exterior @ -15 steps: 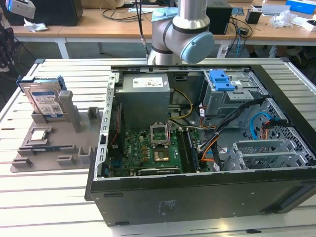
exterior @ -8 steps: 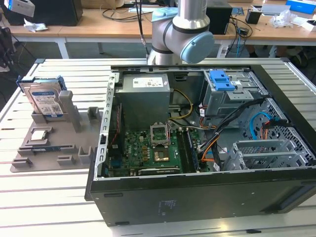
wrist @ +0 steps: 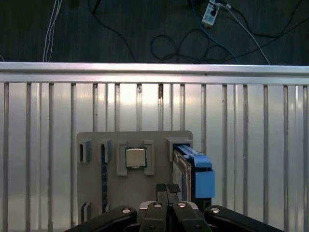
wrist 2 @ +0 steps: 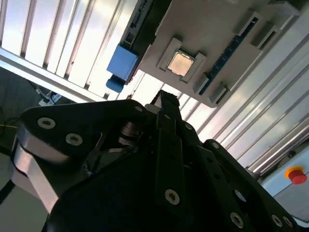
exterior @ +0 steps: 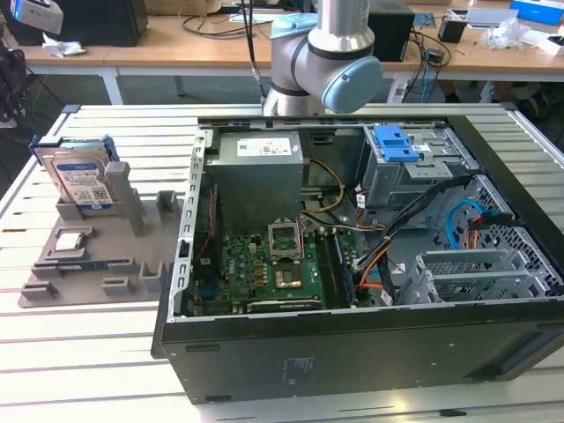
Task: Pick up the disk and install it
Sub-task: 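Pick up the disk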
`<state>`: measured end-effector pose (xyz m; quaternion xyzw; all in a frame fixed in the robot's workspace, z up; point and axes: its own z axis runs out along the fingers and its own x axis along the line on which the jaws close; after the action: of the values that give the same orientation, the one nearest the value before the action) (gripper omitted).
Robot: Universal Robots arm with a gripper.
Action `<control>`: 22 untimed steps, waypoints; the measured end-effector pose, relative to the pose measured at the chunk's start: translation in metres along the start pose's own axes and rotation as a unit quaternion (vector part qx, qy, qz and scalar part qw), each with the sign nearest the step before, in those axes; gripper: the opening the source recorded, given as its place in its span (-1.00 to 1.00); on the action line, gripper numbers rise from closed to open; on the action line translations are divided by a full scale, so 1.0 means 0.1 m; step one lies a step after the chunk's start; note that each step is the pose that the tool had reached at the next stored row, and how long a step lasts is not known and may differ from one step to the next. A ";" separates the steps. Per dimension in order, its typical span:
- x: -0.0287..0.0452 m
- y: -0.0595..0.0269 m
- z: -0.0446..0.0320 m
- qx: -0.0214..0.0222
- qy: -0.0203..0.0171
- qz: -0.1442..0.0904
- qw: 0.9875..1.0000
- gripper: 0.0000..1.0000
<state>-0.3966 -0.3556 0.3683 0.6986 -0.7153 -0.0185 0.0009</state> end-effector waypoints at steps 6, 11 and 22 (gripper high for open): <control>0.000 0.000 0.001 0.001 -0.001 0.039 0.999 -0.79; 0.000 0.000 0.001 0.002 -0.003 0.098 0.995 -0.79; -0.002 0.000 0.001 0.002 -0.003 0.096 0.995 -0.16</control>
<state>-0.3966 -0.3554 0.3683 0.6266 -0.7791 -0.0185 -0.0009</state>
